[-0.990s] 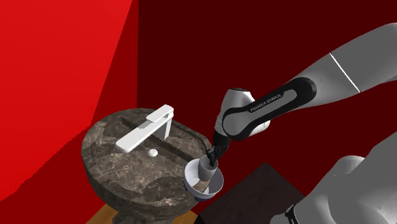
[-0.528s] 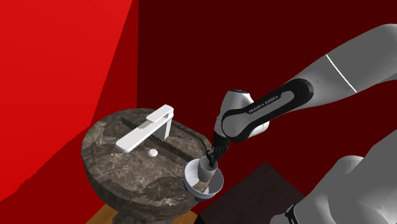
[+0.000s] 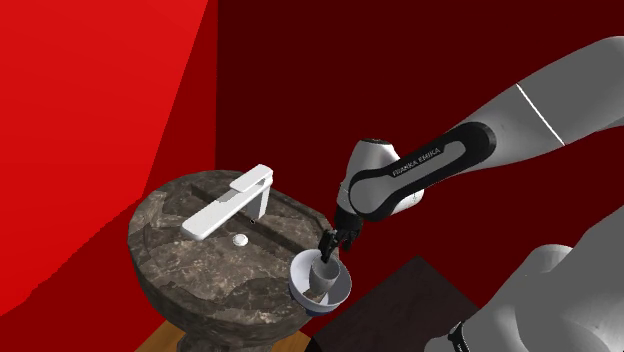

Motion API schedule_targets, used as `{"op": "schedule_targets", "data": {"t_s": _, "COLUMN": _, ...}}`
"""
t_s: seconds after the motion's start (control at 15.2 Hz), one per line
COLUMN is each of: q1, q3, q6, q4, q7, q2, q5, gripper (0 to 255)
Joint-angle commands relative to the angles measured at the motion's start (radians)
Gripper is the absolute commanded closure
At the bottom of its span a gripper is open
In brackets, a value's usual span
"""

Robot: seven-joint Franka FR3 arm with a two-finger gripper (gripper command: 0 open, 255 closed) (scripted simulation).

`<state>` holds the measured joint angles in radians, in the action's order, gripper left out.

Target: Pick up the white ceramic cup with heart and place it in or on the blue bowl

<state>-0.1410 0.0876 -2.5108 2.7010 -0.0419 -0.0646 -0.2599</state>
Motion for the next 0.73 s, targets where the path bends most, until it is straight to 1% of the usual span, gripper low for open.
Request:
{"op": "schedule_targets", "data": {"t_s": 0.0, "q1": 0.009, "q3": -0.007, "q6": 0.068, "q4": -0.013, "q7": 0.009, "q2": -0.054, "q5": 0.019, "gripper": 0}}
{"op": "schedule_targets", "data": {"t_s": 0.13, "q1": 0.016, "q3": -0.013, "q6": 0.142, "q4": -0.034, "q7": 0.018, "q2": -0.107, "q5": 0.036, "gripper": 0}}
{"op": "schedule_targets", "data": {"t_s": 0.66, "q1": 0.017, "q3": -0.013, "q6": 0.142, "q4": -0.034, "q7": 0.018, "q2": -0.107, "q5": 0.036, "gripper": 0}}
